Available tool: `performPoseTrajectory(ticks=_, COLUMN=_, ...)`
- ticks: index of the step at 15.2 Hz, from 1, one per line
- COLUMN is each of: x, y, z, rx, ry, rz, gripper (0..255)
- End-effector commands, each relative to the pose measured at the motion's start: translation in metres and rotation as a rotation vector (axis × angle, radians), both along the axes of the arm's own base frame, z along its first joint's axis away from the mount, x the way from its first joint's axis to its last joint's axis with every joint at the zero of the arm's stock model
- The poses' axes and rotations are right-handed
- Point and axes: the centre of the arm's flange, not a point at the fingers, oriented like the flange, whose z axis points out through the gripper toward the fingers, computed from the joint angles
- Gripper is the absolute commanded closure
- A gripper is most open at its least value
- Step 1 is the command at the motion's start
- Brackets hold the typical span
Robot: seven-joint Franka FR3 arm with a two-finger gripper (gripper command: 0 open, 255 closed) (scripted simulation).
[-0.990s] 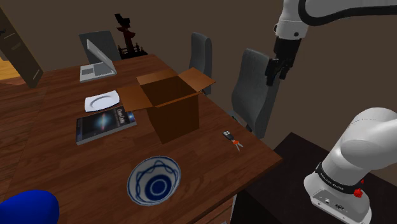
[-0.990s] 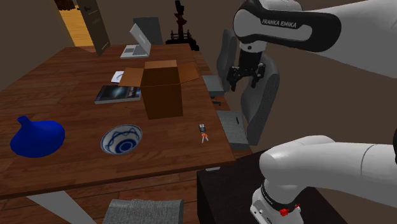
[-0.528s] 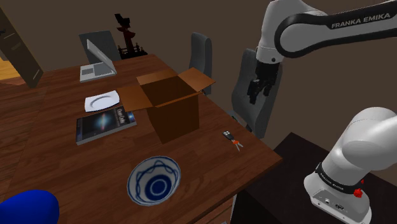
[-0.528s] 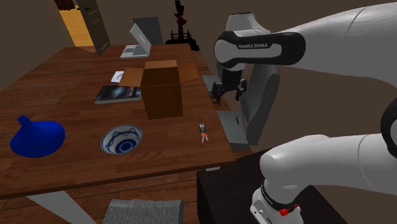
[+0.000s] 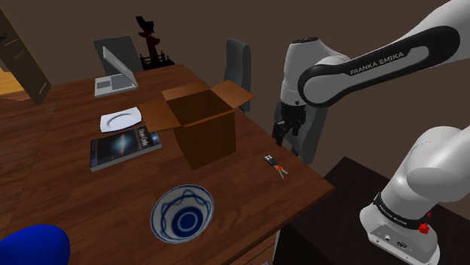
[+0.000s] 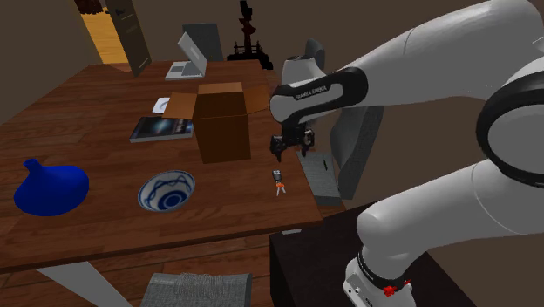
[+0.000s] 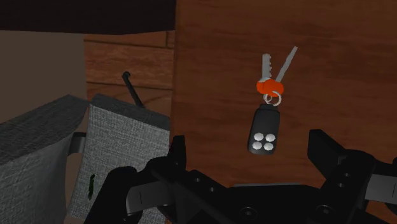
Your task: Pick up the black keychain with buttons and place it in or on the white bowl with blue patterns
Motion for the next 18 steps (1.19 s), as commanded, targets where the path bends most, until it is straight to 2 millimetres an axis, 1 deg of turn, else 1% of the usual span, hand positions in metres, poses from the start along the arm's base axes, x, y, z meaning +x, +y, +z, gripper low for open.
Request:
performPoseTrajectory(ticks=1, x=0.005, y=0.016, z=-0.021, rx=0.000, ry=-0.001, rz=0.001, gripper=0)
performPoseTrajectory(ticks=4, x=0.015, y=0.037, z=-0.053, rx=-0.002, ry=0.000, rz=0.003, gripper=0)
performPoseTrajectory(ticks=5, x=0.017, y=0.040, z=-0.058, rx=-0.002, ry=0.000, rz=0.003, gripper=0)
performPoseTrajectory(ticks=12, x=0.017, y=0.041, z=-0.095, rx=-0.002, ry=0.000, rz=0.003, gripper=0)
performPoseTrajectory(ticks=13, x=0.017, y=0.041, z=-0.098, rx=-0.002, ry=0.000, rz=0.003, gripper=0)
performPoseTrajectory(ticks=18, x=0.017, y=0.041, z=-0.098, rx=-0.002, ry=0.000, rz=0.003, gripper=0)
